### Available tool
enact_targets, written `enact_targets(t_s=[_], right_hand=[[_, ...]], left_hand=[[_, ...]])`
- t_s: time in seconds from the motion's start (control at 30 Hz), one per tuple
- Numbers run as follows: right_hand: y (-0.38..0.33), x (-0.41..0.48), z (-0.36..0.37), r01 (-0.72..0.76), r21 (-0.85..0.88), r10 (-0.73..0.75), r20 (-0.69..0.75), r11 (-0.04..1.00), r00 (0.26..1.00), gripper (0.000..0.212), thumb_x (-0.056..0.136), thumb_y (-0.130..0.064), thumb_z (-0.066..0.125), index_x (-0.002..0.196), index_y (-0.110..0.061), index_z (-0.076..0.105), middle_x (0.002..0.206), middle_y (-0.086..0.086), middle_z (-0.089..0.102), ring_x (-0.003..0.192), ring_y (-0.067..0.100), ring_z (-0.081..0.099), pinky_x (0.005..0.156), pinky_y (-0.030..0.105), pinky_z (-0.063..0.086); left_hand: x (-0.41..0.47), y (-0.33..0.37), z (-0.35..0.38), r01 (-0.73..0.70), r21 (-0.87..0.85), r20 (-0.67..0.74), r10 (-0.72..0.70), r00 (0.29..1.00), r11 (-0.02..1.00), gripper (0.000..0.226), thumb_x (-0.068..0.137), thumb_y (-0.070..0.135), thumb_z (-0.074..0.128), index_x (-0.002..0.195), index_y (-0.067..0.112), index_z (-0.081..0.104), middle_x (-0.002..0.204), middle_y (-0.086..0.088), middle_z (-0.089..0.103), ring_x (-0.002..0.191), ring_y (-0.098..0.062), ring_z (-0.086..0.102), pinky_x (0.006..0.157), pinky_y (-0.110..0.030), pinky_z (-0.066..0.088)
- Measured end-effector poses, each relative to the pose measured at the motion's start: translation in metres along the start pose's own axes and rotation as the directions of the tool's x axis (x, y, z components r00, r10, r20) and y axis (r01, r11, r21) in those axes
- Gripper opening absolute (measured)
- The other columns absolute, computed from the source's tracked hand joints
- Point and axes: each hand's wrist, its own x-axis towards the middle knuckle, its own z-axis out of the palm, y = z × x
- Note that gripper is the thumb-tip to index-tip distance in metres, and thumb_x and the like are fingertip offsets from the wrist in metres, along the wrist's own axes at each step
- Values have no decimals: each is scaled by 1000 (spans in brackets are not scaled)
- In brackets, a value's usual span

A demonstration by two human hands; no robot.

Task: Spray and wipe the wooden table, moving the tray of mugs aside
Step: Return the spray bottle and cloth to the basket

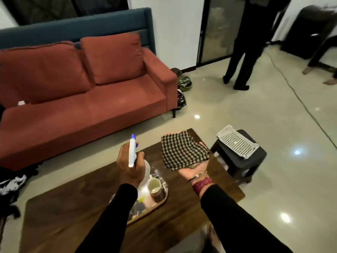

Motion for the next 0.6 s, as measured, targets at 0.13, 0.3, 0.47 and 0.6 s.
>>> enact_targets(t_s=[0.13, 0.3, 0.47, 0.6], right_hand=[[-88, 6, -36, 46, 45, -41, -108, 998, 993, 36, 94, -53, 54, 107, -22, 66, 124, 25, 64, 106, 41, 61, 82, 50, 51], [-212, 31, -95, 71, 135, -55, -123, 988, 991, 60, 99, -64, 38, 111, -11, 63, 98, 27, 78, 106, 38, 61, 78, 47, 55], [-320, 49, -140, 62, 149, -38, -162, 987, 986, 68, 94, -65, 44, 128, -10, 65, 122, 24, 73, 114, 42, 62, 89, 52, 50], [-391, 67, -170, 18, 114, 5, -196, 993, 981, 76, 93, -69, 44, 144, -13, 55, 151, 24, 53, 134, 47, 49, 115, 58, 38]], left_hand=[[-8, 39, 90, -37, -54, 71, 40, 997, 998, 32, 76, 17, 55, 103, 7, 71, 96, -2, 68, 83, -14, 59, 80, -16, 46], [-27, 68, 212, 0, -78, 134, 10, 991, 997, 31, 76, 17, 59, 105, 17, 68, 94, -1, 68, 81, -14, 65, 78, -24, 50], [-54, 104, 318, 53, -65, 157, -42, 987, 996, 33, 77, 11, 62, 109, 9, 70, 104, -3, 70, 94, -16, 64, 85, -31, 52], [-68, 133, 382, 111, -87, 186, -94, 978, 990, 32, 80, 14, 63, 111, 13, 69, 105, -2, 69, 95, -16, 65, 82, -31, 53]])
